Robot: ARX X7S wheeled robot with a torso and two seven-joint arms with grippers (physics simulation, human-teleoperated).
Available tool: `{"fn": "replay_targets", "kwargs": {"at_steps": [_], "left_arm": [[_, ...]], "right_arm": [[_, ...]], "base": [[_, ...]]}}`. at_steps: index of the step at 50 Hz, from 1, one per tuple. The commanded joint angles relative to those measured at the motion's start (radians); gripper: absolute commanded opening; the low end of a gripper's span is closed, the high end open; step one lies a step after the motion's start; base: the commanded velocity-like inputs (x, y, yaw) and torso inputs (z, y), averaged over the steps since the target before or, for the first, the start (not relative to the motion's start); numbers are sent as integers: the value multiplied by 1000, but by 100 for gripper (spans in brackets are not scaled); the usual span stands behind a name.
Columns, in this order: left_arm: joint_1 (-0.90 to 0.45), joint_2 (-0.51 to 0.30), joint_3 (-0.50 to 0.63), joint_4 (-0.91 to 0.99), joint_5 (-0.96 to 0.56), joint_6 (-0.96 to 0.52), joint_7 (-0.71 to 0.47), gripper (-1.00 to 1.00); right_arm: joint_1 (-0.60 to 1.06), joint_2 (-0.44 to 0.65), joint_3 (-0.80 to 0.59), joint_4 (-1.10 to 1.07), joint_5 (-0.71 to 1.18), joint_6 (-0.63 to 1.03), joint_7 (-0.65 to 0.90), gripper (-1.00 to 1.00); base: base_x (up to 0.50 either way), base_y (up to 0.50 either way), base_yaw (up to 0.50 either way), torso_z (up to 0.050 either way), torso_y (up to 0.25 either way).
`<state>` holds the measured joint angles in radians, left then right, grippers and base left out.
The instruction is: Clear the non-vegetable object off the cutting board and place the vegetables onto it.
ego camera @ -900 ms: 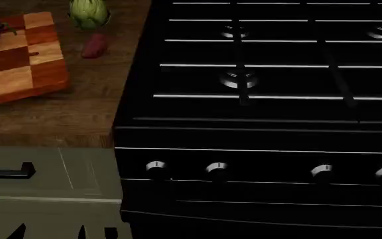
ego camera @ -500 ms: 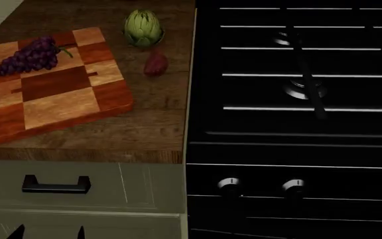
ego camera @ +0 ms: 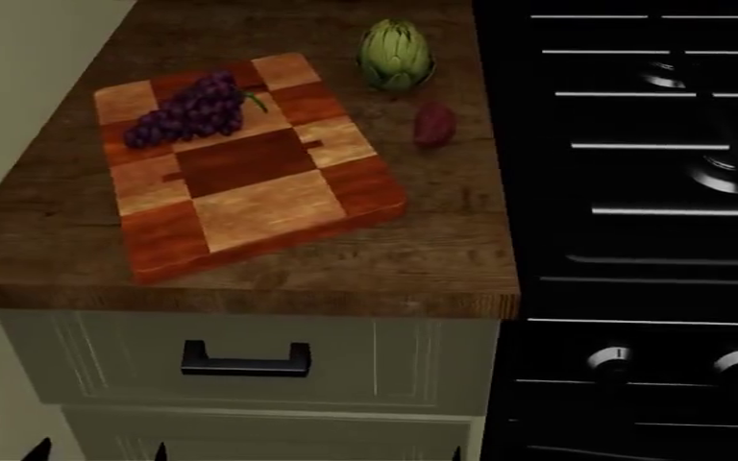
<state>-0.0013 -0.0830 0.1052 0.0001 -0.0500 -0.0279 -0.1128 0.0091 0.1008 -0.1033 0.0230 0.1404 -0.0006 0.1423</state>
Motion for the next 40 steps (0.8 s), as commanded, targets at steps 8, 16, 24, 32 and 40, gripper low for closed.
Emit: {"fn": "replay_targets", "kwargs": {"at_steps": [8,16,24,32,40], "left_arm": [[-14,-10,11,28,5,-68,-1,100],[-60,-55,19,238,12,-311,-10,100],[-130,-93,0,394,-5,-495,-7,100],[-261,-141,-17,493,-52,-724,41,100],[-484,-179,-56,567,-134,-1037,90,100]], "right_arm": [[-8,-7,-23,-108,-123,97,33,100],[-3,21,-33,-308,-115,327,28,100],[86,60,-32,-465,-122,584,27,100],[259,123,-5,-585,-98,842,-24,100],[472,161,45,-624,-25,1069,-107,100]], "base": [[0,0,0,0,0],[0,0,0,0,0],[0,0,0,0,0],[0,0,0,0,0],[0,0,0,0,0]]}}
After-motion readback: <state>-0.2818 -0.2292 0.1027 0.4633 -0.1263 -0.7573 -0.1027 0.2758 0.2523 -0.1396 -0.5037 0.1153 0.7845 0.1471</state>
